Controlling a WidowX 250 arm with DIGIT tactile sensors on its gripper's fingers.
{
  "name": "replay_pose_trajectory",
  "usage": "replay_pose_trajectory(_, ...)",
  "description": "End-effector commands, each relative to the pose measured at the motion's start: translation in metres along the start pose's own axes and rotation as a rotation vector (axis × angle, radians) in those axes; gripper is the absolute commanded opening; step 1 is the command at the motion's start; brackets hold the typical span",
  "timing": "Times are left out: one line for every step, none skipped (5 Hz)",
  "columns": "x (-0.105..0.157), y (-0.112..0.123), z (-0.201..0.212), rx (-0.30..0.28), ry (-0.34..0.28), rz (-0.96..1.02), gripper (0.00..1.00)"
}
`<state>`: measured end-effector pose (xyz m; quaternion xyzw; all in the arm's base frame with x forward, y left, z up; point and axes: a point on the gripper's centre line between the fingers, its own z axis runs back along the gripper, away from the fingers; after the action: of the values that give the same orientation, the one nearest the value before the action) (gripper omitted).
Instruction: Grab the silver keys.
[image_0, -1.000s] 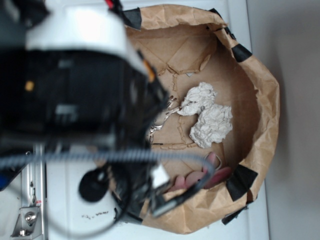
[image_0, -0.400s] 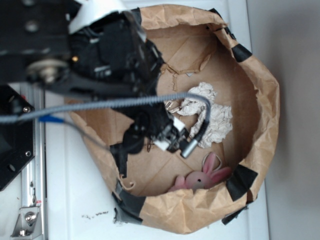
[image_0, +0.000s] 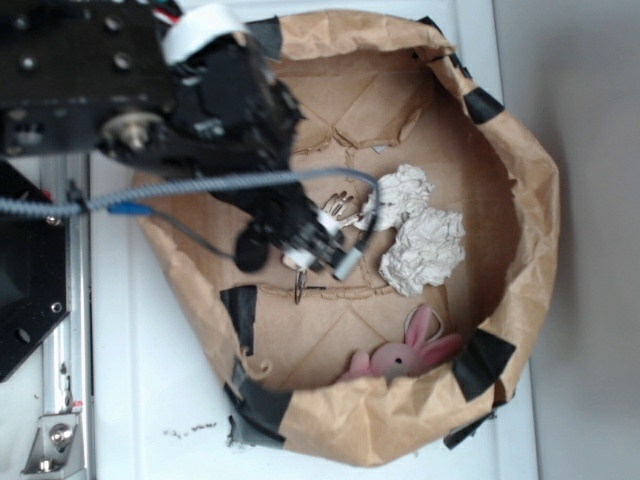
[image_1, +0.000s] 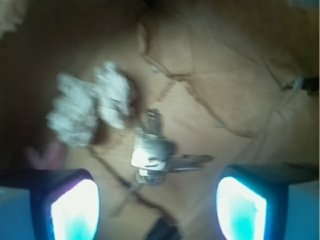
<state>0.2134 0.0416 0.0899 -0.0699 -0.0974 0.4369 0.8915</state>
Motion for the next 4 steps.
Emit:
replay_pose_trajectory(-0.003,0.012,-0.008,-0.031,0.005,-0.017,1.00)
replay_pose_trajectory(-0.006,0.008,-0.009,-0.037,0.007,-0.016,1.00)
replay_pose_trajectory(-0.007,-0.037,-0.011,-0.047,0.004,-0.022,1.00)
replay_pose_trajectory(-0.003,-0.054,-0.009,-0.056,0.009,-0.011,1.00)
